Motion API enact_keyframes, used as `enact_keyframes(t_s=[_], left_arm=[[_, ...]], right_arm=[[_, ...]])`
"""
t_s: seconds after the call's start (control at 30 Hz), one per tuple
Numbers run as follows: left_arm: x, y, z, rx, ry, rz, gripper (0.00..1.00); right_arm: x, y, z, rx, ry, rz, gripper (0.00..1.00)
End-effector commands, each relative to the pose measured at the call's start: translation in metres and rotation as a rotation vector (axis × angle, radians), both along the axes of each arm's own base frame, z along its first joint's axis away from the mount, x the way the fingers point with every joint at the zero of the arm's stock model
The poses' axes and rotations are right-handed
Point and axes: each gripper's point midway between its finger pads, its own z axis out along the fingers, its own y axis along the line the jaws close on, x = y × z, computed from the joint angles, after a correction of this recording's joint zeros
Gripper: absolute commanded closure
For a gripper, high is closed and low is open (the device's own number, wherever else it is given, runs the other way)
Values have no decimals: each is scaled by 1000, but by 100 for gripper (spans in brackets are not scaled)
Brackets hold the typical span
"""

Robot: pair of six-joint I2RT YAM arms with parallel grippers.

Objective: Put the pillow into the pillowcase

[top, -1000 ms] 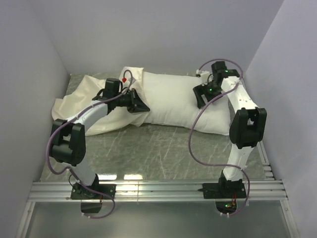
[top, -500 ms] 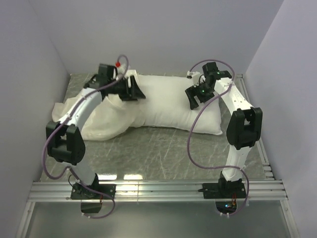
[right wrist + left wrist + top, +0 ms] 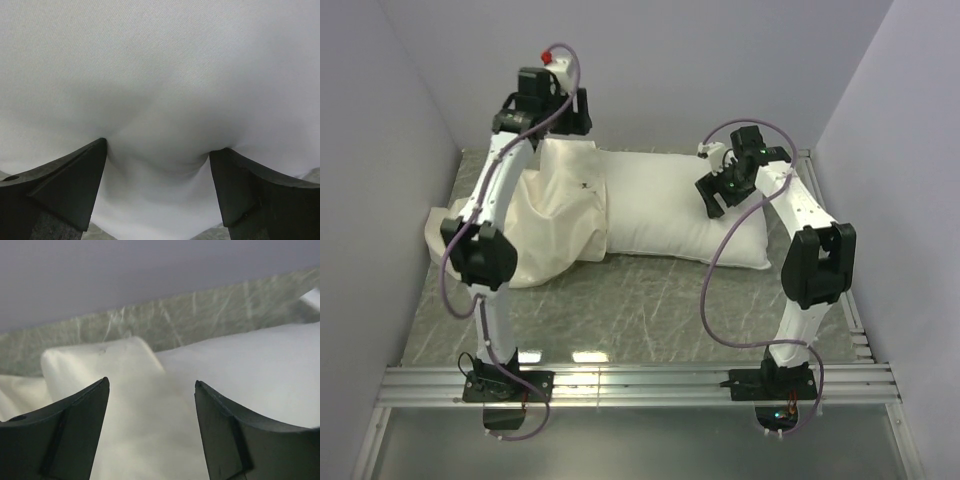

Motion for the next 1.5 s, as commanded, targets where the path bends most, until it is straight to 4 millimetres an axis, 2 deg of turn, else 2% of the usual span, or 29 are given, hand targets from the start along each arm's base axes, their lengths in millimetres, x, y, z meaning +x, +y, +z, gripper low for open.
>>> enact_keyframes(t_s=[0.0,0.17,0.3,0.37,0.43,0.5,0.53,0.57,0.6,0.63,0.67,0.7,0.73,0.83,0.9,0.93,0.97,1.0,1.07,1.1,1.17,1.2,1.27,1.3,1.33,1.37,1.4,1.43,1.47], left_arm=[[20,-2,-68,77,110,38,25],[29,-27,-105,134,154,23,23],[31,-32,-120,156,157,27,24],[33,-31,-127,166,169,39,33],[34,-32,-126,161,169,39,35],[31,-35,-116,143,147,34,32],[30,-36,-106,125,120,32,31],[28,-37,-101,117,109,28,31],[27,-37,-96,112,96,33,30],[26,-36,-88,102,77,37,29],[25,-36,-83,100,70,37,28],[25,-36,-79,96,63,35,28],[25,-36,-73,91,52,36,28],[20,-37,-63,78,43,32,26],[19,-36,-62,72,41,34,25],[16,-36,-62,63,46,32,25],[14,-37,-61,57,44,28,24],[13,-38,-59,50,42,26,23],[12,-37,-58,43,41,31,21],[12,-35,-55,43,37,37,19],[14,-31,-52,30,39,47,18],[14,-30,-51,21,42,46,18],[14,-27,-48,12,42,42,17],[14,-26,-48,18,41,39,16],[13,-25,-49,29,45,33,17],[12,-26,-49,31,52,25,17],[10,-28,-51,31,63,15,19],[10,-28,-51,33,68,12,20],[8,-27,-55,36,90,14,22]], right_arm=[[4,0,9,-46,-77,45,12],[3,7,16,-46,-97,62,12],[3,8,28,-35,-129,57,12],[7,8,51,4,-177,44,11],[11,11,74,46,-211,29,10],[20,17,113,114,-278,13,9],[29,22,140,148,-334,14,8],[32,27,151,169,-352,19,8],[40,39,147,182,-339,38,7],[49,49,174,198,-403,59,6],[48,58,171,201,-375,86,6],[59,70,153,203,-333,118,5],[62,86,166,231,-362,157,4],[68,119,133,228,-313,249,2],[72,133,118,215,-315,299,1],[72,139,98,216,-278,312,0],[75,147,93,226,-285,326,0],[77,152,77,233,-252,325,0],[77,162,58,245,-209,329,0],[78,164,35,235,-164,332,0],[68,168,10,207,-91,360,2],[60,176,-12,170,-54,414,7],[42,176,-36,109,11,469,38],[34,183,-37,89,1,530,66],[18,182,-52,71,44,562,81],[27,186,-52,47,-35,562,92],[22,195,-20,46,-144,582,100],[-1,185,-52,1,-109,595,100],[15,197,-37,7,-264,597,100]])
